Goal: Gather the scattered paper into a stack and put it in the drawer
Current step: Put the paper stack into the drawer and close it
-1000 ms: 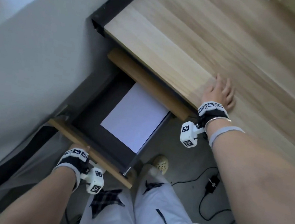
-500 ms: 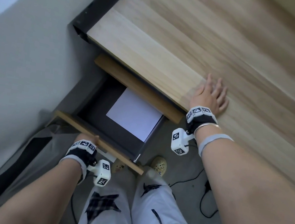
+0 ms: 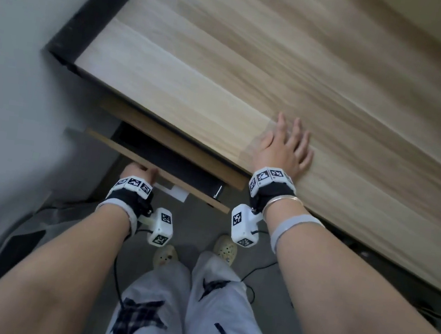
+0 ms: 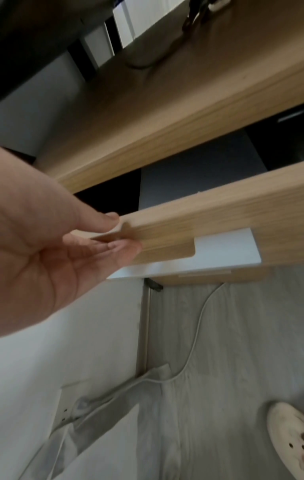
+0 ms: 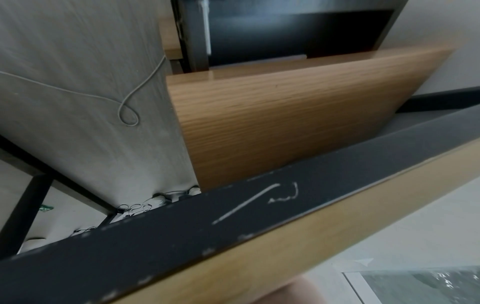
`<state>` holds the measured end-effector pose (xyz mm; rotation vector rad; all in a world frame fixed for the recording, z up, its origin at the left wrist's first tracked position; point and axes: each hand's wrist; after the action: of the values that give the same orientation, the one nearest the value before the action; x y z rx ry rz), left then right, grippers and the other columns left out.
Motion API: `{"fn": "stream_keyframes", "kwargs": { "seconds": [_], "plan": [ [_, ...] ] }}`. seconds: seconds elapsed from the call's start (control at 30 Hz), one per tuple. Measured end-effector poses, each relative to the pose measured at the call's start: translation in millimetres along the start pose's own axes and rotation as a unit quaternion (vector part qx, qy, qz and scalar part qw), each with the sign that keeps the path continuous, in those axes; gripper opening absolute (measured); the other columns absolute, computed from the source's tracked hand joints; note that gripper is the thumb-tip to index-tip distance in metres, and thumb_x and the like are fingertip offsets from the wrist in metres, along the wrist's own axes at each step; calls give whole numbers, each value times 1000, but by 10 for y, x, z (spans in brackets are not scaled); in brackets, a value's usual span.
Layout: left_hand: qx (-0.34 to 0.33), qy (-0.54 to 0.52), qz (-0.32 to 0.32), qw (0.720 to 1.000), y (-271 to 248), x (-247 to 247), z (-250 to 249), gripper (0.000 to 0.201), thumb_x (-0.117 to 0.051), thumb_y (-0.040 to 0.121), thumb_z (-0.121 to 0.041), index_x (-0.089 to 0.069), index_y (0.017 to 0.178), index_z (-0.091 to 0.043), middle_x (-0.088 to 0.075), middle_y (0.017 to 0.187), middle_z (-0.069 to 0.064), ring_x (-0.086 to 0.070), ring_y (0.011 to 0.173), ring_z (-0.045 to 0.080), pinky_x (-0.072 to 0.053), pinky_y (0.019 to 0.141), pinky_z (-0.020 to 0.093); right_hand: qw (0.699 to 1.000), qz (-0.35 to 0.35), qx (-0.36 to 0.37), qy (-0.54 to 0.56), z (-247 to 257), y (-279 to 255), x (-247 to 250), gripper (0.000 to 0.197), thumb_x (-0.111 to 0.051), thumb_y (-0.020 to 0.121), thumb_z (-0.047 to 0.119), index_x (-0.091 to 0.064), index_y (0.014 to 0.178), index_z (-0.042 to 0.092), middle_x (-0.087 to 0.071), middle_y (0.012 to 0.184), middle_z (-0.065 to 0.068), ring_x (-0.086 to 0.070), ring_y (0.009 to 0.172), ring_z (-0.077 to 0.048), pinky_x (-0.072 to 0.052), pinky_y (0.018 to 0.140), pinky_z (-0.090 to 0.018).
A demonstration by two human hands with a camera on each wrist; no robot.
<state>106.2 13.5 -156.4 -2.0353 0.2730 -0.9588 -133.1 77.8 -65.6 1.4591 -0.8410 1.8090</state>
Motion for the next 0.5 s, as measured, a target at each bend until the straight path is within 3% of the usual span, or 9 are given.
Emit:
{"fn": "stream_keyframes", "kwargs": {
  "seconds": [0.13, 0.27, 0.37, 0.5],
  "plan": [
    [-23, -15, 1, 1000, 60, -63, -225, 32, -64, 80, -22, -67, 106, -4, -69, 108, 17, -65, 98, 32, -44, 78, 27, 1000, -2, 2, -8, 6, 1, 0, 49, -29, 95, 41, -20, 143, 50, -12, 159, 14, -8, 148, -16, -5, 118, -43],
    [-22, -52, 4, 998, 131, -128, -366, 35, -56, 86, -12, -59, 119, 0, -64, 123, 15, -58, 116, 28, -43, 96, 28, 1000, -7, 0, -6, 11, 3, -7, 49, -31, 95, 42, -21, 143, 50, -13, 158, 14, -9, 148, -16, -6, 118, -43],
    [-6, -113, 11, 994, 133, -173, -434, 41, -63, 81, -8, -58, 122, -3, -65, 122, 8, -60, 115, 23, -43, 95, 24, 1000, -9, 4, -11, 10, -1, -5, 50, -31, 94, 42, -21, 143, 49, -13, 158, 14, -9, 148, -16, -6, 118, -44],
    [-16, -107, 15, 994, 129, -201, -500, 41, -61, 82, -2, -58, 122, -2, -64, 123, 10, -57, 119, 24, -40, 90, 20, 1000, -2, 3, -9, 16, -2, 2, 51, -31, 94, 41, -19, 143, 49, -12, 159, 14, -8, 148, -16, -5, 118, -44]
  ]
}}
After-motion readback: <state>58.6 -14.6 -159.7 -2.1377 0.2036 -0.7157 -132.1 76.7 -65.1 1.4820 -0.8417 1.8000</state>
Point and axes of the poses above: each hand's wrist, its own y-axis towards the middle knuckle, its own x-axis out of the back of the hand, z = x × y
